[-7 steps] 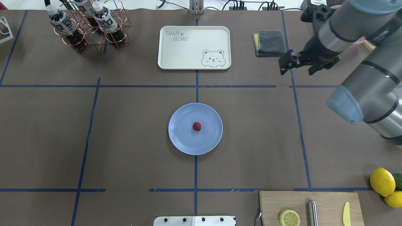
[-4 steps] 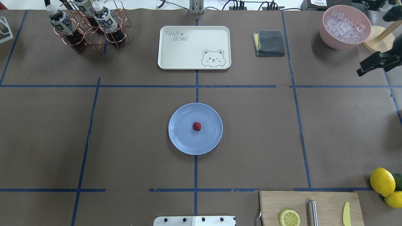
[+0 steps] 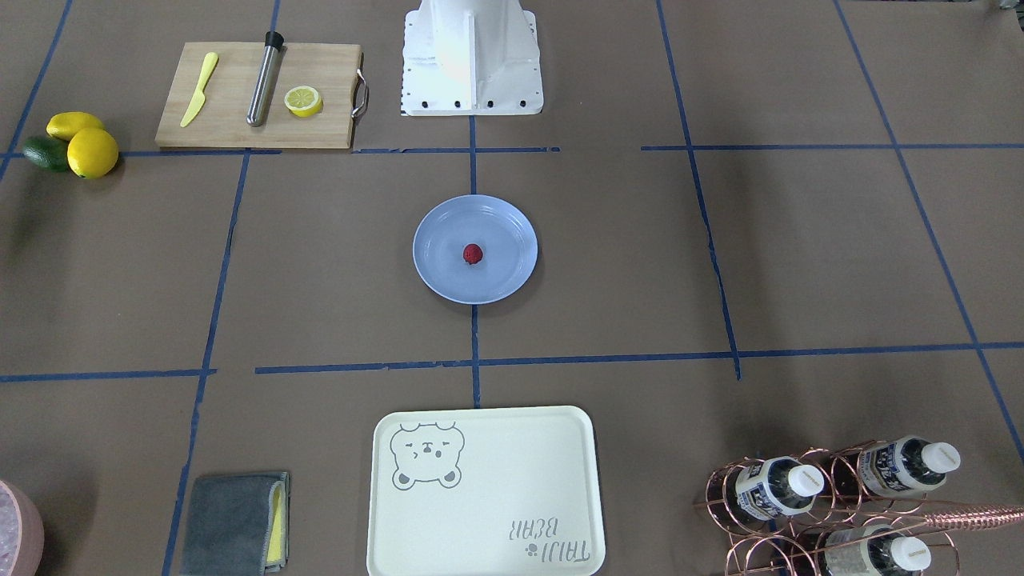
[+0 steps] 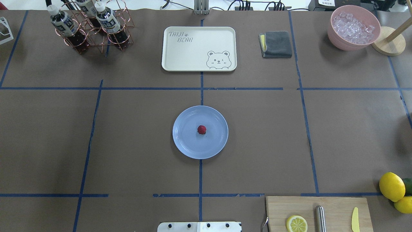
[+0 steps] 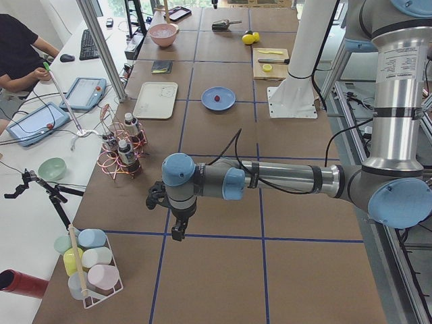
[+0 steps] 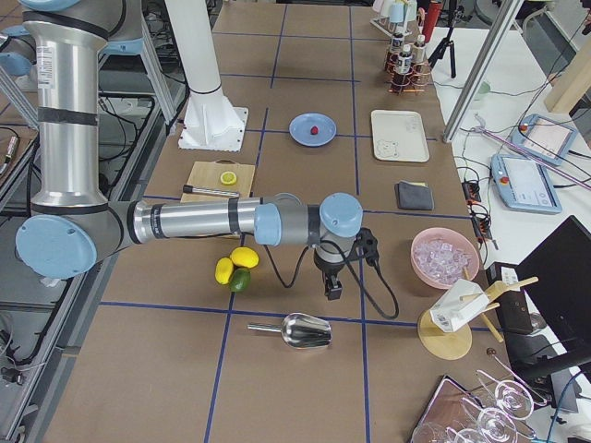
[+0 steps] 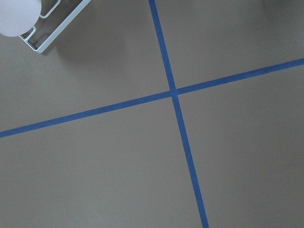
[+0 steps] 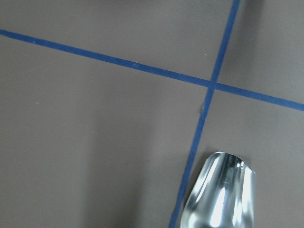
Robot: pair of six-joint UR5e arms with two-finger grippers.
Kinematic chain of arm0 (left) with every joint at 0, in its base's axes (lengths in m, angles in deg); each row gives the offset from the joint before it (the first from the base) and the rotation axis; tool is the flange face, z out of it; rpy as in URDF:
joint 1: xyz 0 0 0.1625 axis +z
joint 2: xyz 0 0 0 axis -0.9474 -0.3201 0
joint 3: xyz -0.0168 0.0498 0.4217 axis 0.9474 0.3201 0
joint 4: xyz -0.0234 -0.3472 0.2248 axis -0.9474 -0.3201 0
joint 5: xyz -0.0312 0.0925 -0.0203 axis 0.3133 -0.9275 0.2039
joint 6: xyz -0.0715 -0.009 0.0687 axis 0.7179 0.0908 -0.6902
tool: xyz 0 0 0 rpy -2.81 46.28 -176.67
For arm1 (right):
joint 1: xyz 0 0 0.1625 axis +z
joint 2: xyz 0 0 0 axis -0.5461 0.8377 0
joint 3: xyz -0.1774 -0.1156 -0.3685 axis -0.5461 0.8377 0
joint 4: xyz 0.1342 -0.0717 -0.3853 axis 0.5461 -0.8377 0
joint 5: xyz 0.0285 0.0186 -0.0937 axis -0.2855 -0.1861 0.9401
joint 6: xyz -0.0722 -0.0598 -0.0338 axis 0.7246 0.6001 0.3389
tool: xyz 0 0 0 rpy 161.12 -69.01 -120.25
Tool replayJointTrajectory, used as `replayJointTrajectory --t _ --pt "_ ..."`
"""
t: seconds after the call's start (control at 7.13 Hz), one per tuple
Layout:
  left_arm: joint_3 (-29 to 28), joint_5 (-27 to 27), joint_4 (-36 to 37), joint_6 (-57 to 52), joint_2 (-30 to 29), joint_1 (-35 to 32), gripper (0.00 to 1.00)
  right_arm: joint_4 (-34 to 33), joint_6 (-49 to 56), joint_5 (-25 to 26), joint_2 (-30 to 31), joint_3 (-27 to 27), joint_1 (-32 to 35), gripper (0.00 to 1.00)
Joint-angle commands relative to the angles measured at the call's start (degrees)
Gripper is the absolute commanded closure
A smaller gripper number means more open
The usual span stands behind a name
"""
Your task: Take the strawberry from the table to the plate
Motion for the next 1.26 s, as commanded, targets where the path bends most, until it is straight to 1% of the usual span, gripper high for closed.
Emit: replayJointTrajectory --t 0.0,0.42,0.56,1.12 --pt "-0.38 0.1 -0.02 -0.09 0.06 -0.11 0.0 -0.03 3.05 0.22 0.82 2.14 2.85 0.0" --pt "-0.12 0.27 0.24 -0.27 2.52 -0.38 0.0 0.06 1.73 -0.04 0.03 2.48 3.02 0.0" --pt "-0.2 1.76 0.77 -0.18 2.79 -1.42 0.0 0.06 1.55 -0.22 0.03 2.57 3.02 0.0" --pt "0.15 2.12 1.56 -0.18 3.58 -1.43 0.0 0.06 1.55 -0.22 0.12 2.66 3.02 0.0"
